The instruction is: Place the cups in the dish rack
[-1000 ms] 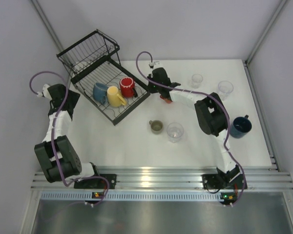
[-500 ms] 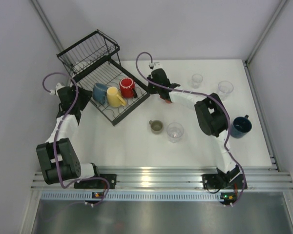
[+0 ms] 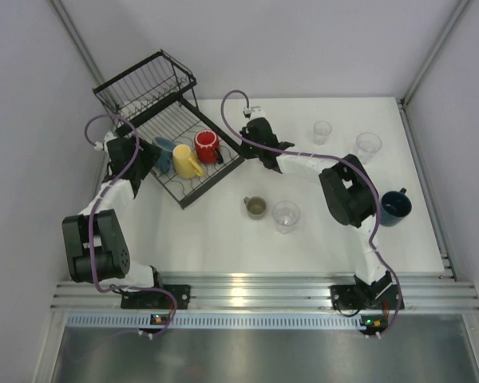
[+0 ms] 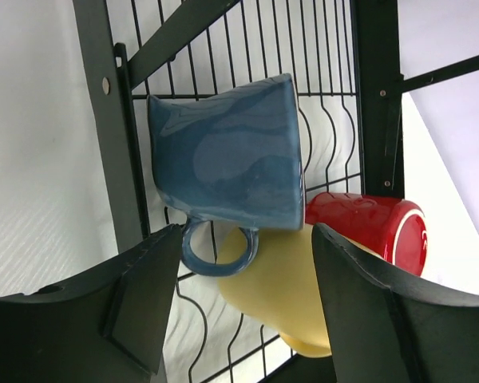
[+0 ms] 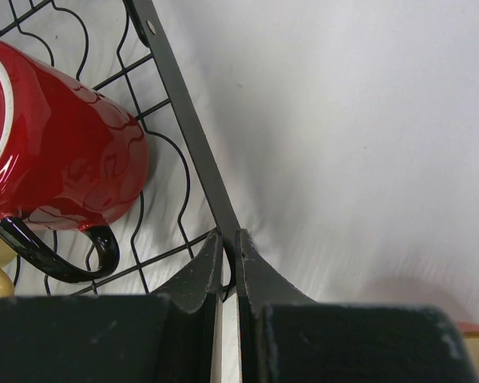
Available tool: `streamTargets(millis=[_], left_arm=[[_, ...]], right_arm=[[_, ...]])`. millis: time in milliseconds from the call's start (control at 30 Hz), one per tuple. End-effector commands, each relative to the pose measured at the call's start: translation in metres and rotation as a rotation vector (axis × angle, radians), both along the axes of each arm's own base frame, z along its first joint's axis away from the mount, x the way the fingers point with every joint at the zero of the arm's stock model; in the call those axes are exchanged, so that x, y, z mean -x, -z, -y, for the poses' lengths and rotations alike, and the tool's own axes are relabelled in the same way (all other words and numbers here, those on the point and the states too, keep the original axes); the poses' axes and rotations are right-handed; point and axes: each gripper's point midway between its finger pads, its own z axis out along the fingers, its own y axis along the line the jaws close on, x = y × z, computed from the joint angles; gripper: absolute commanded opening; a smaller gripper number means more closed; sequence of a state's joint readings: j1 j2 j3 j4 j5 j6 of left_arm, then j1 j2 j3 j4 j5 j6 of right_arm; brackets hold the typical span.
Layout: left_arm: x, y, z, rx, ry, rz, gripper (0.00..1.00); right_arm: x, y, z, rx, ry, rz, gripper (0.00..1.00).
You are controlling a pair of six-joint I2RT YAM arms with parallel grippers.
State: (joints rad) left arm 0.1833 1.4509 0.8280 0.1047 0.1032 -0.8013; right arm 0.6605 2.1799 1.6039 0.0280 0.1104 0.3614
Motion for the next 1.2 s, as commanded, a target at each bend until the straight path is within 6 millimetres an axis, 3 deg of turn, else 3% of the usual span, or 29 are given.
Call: streamTargets(millis=[0,600,1033,1167], left_arm=[[-0.023,-0.033,-0.004,-0.050,-0.010,0.101,0.72],[-0.029,-0.011,-0.014,-0.060,-0.080,-0.029,0.69],[-0.017,-0.001,-0.023,-0.121,-0.098,-0.129,0.49],[-0.011,0.002,-0.030,-0.146,-0.128,-0.163,0.48]], right_arm=[[0.023,0.014,0.001,0.031,-0.005,-0.067,0.00],[0.020,0.007,0.003,0.038,-0.003,-0.035,0.00],[0.017,0.005,0.007,0.053,0.010,-0.025,0.00],[0.016,0.004,0.009,0.054,0.013,-0.023,0.00]])
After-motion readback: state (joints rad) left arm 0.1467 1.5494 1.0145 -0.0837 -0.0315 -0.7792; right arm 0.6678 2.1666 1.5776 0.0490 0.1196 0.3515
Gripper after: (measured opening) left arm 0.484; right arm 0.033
